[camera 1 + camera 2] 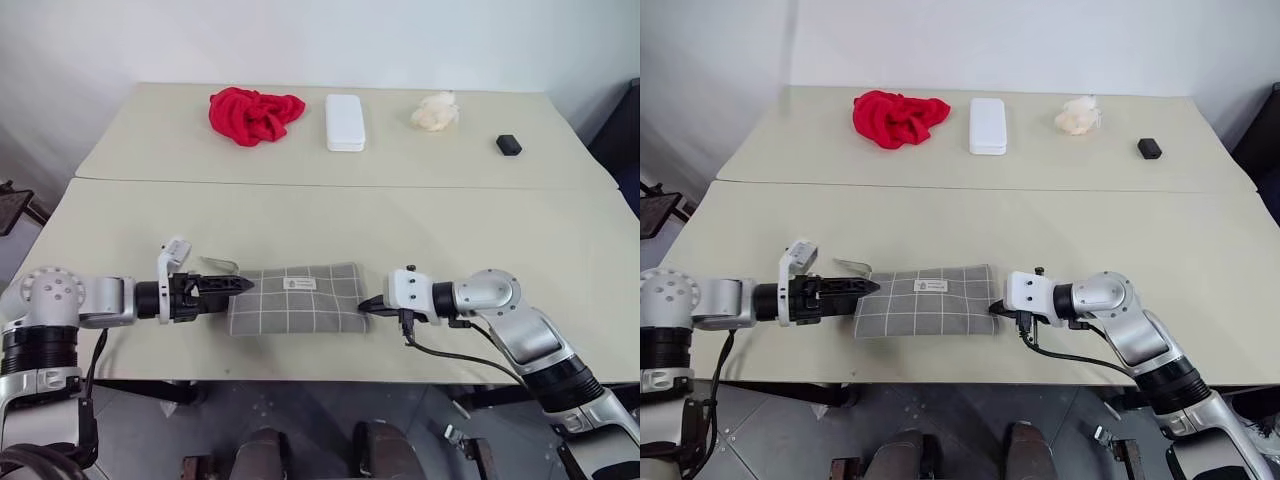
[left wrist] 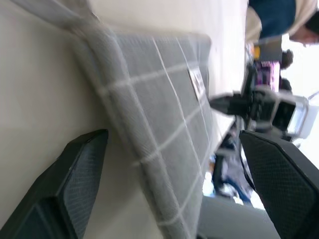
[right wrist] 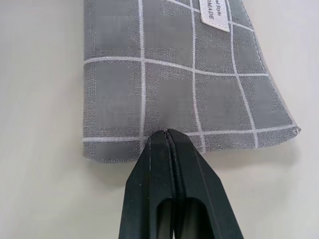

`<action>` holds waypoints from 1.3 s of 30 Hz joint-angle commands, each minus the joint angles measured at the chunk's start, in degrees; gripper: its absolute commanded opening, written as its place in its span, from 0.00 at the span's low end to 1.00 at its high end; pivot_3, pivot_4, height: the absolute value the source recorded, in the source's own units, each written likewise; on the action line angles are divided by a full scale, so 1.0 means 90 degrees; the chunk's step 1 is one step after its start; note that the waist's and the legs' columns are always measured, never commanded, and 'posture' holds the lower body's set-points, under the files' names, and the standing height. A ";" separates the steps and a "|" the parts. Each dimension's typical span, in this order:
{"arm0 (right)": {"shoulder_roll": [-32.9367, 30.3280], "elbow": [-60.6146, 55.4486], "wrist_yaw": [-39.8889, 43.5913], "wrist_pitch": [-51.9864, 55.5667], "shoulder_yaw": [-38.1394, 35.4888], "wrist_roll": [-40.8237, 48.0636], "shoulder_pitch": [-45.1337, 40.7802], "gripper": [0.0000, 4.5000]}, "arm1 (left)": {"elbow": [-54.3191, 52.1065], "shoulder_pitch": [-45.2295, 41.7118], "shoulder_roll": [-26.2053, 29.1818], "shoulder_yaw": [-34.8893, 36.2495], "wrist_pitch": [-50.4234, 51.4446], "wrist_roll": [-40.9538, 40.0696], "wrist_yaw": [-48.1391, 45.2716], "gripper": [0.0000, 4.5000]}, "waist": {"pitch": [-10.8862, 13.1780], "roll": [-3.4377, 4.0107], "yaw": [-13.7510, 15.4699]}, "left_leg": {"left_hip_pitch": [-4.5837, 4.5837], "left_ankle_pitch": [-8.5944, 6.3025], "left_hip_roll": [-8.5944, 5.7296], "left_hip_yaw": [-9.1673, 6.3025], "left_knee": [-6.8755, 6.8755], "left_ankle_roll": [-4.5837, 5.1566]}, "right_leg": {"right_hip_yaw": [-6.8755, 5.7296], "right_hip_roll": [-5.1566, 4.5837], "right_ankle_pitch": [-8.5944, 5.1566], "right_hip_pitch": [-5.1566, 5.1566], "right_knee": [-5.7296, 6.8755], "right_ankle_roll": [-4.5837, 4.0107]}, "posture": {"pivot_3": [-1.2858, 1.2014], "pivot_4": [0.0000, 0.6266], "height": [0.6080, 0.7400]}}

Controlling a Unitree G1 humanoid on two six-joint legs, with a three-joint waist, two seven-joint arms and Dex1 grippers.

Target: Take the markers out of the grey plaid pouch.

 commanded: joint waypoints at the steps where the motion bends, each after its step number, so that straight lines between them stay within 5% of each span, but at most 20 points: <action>1: 0.0022 0.0067 -0.0061 0.0034 0.0077 -0.0155 0.0013 0.01 | 0.0283 -0.0214 -0.0179 -0.0099 0.0027 0.0133 0.0021 1.00 | 0.0000 0.0000 0.0003 | 0.0000 0.0000 0.0000 0.0002 0.0000 0.0000 | -0.0001 0.0001 0.0000 0.0001 0.0000 0.0000 | 0.52 0.24 1.00; 7: 0.0032 0.0014 -0.0090 0.0071 0.0048 -0.0157 0.0063 0.01 | 0.0378 -0.0314 -0.0379 -0.0082 0.0027 -0.0074 0.0085 1.00 | 0.0000 -0.0001 -0.0001 | 0.0000 0.0000 0.0000 0.0004 0.0000 0.0000 | 0.0000 0.0000 0.0000 0.0000 0.0000 0.0000 | 0.52 0.24 1.00; 21: 0.0020 0.0052 -0.0099 0.0039 0.0021 -0.0150 0.0034 0.00 | 0.0258 -0.0150 -0.0577 0.0041 0.0027 -0.0241 0.0441 0.18 | 0.0004 -0.0006 -0.0006 | 0.0000 0.0000 0.0001 0.0002 0.0000 0.0000 | 0.0000 -0.0001 0.0000 0.0001 -0.0001 0.0000 | 0.52 0.24 1.00; 33: -0.0087 0.0044 -0.0045 -0.0064 0.0004 -0.0158 0.0181 0.00 | 0.0043 -0.0033 -0.0708 0.0479 -0.0067 0.0127 0.0436 0.18 | 0.0004 -0.0007 -0.0010 | 0.0000 0.0000 0.0001 0.0001 -0.0001 0.0000 | -0.0001 0.0000 0.0000 0.0000 -0.0002 0.0000 | 0.52 0.24 1.00; 39: -0.0084 0.0028 -0.0028 -0.0067 0.0004 -0.0141 0.0190 0.00 | -0.0050 -0.0018 -0.0518 0.0463 -0.0029 0.0402 0.0105 0.58 | 0.0005 -0.0008 -0.0017 | -0.0001 0.0000 0.0001 0.0002 -0.0006 0.0000 | 0.0000 0.0000 0.0000 -0.0002 -0.0005 0.0000 | 0.52 0.24 1.00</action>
